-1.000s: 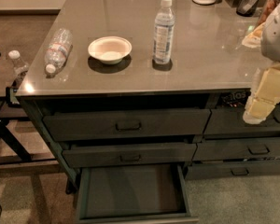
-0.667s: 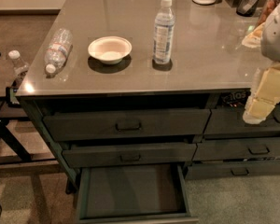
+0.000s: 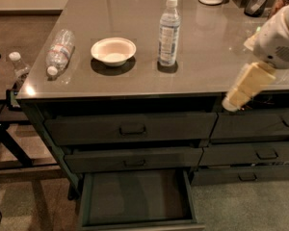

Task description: Place blue plastic bottle into bottom drawer

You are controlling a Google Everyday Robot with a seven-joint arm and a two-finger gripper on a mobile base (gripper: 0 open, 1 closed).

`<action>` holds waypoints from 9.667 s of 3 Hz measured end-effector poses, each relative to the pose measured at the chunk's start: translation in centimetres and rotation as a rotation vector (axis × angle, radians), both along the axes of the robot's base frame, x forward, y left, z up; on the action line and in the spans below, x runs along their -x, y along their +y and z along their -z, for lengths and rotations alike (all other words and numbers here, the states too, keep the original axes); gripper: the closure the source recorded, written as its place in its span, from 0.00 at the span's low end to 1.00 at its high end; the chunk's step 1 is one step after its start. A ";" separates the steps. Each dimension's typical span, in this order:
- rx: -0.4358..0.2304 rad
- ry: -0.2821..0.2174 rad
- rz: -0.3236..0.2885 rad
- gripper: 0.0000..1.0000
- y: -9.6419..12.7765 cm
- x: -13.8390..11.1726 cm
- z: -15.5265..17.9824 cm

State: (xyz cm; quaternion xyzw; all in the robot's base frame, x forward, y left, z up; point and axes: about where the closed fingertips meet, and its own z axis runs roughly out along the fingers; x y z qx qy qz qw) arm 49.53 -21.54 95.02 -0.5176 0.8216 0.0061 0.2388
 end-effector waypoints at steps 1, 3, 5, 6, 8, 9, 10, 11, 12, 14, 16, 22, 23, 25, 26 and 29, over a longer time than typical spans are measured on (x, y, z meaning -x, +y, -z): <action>-0.120 -0.045 0.061 0.00 -0.1 -4.1 1.3; -0.183 -0.047 0.076 0.00 0.6 -5.2 2.2; -0.331 -0.101 0.198 0.00 1.1 -13.6 5.3; -0.397 -0.100 0.213 0.00 1.4 -16.8 5.6; -0.474 -0.118 0.212 0.00 2.5 -18.2 5.9; -0.599 -0.158 0.158 0.00 5.7 -21.3 5.6; -0.708 -0.180 0.089 0.00 8.2 -23.6 4.9; -0.708 -0.180 0.089 0.00 8.2 -23.6 4.9; -0.701 -0.201 0.073 0.00 8.8 -24.2 5.0; -0.722 -0.211 0.012 0.00 11.3 -26.2 5.0; -0.734 -0.201 -0.019 0.18 12.7 -26.5 5.2; -0.723 -0.183 0.022 1.00 11.4 -20.2 3.6; -0.705 -0.166 0.058 1.00 10.3 -16.1 3.0; -0.682 -0.137 0.073 1.00 10.2 -14.4 3.0; -0.687 -0.092 0.118 1.00 10.2 -9.4 2.3; -0.595 0.013 0.192 1.00 9.9 0.1 4.6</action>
Offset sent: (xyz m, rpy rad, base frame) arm 0.0343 -0.0025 -0.0110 0.1035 -0.0366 -0.0559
